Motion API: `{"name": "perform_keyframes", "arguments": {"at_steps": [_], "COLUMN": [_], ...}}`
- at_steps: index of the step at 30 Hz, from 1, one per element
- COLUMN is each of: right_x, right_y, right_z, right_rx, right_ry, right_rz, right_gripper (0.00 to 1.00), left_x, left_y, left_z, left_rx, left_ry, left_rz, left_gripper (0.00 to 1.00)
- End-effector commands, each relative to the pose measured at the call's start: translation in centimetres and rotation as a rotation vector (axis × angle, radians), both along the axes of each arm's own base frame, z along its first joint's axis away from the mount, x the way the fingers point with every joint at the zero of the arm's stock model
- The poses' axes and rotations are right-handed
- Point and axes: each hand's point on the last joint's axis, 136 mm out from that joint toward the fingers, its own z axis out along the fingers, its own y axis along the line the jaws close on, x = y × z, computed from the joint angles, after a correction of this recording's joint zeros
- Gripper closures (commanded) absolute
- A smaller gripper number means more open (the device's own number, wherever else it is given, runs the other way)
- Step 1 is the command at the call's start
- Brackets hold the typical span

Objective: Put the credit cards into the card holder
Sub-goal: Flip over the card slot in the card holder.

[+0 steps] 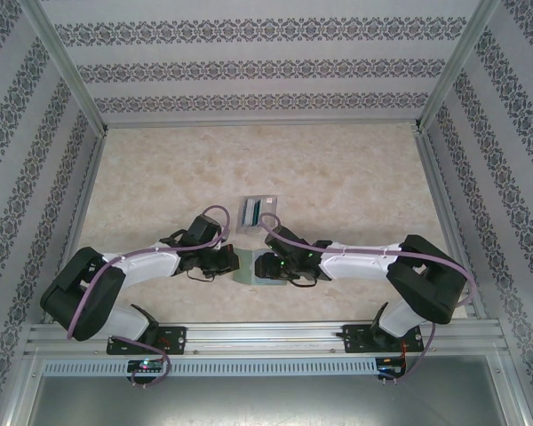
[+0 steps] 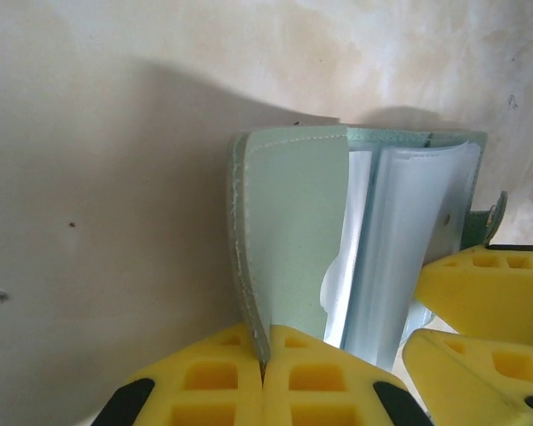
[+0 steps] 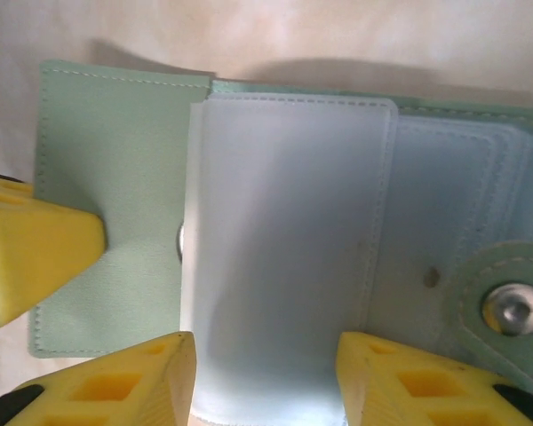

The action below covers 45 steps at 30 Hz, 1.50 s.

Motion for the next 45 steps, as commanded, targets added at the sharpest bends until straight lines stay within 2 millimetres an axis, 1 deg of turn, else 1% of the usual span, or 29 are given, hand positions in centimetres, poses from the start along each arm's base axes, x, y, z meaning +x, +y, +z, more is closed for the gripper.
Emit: {"name": "perform_keyframes", "arguments": {"at_steps": [1,4,9,13,18,21,24,27,29,31,34,39,42,45], "right_x": [-0.6,-0.2,0.4,0.5,0.5,0.4,0.4,0.5,0.5,0.4,0.4,0.4,0.3,0.4], "right_y": [0.8,1.8,3.1,4.3,5.0,5.3,5.6,5.8,5.9,6.1,6.2,6.3,6.4,6.1], "right_z": [-0.2,0.4,0.8,1.3,1.8,2.5,3.1,3.2,3.0,2.8,2.5,2.3,2.3,2.2], "right_rx": [0.079,0.171,0.300,0.380,0.421,0.437,0.450,0.452,0.452,0.456,0.457,0.455,0.460,0.456], "right_ry": [0.015,0.005,0.019,0.030,0.027,0.016,0.006,0.002,0.007,0.012,0.018,0.015,0.014,0.003], "right_rz": [0.010,0.009,0.003,0.019,0.043,0.060,0.082,0.091,0.092,0.099,0.095,0.104,0.107,0.098], "right_gripper": [0.53,0.54,0.54,0.55,0.55,0.55,0.54,0.54,0.54,0.54,0.54,0.54,0.54,0.54], "left_x": [-0.4,-0.3,-0.3,-0.1,0.4,0.6,0.6,0.6,0.9,1.2,1.9,2.5,2.5,2.4], "left_y": [-0.5,-0.9,-0.9,-1.1,-0.8,-0.4,-0.1,0.0,0.0,-0.2,-0.4,-0.5,-1.1,-1.2], "left_z": [-0.6,-0.9,-1.3,-1.0,-0.2,0.1,0.0,0.0,0.2,0.9,2.0,2.7,2.6,2.3], "left_rx": [-0.009,-0.034,-0.033,-0.043,-0.048,-0.033,-0.017,-0.020,-0.029,-0.053,-0.088,-0.118,-0.157,-0.161], "left_ry": [-0.011,-0.010,-0.016,-0.035,-0.066,-0.081,-0.077,-0.071,-0.071,-0.088,-0.112,-0.130,-0.113,-0.110], "left_rz": [-0.043,-0.045,-0.052,-0.064,-0.049,-0.045,-0.042,-0.036,-0.014,0.003,0.020,0.034,0.027,0.021], "left_gripper": [1.00,1.00,1.00,1.00,0.95,0.95,0.93,0.85,0.67,0.57,0.51,0.36,0.34,0.36]}}
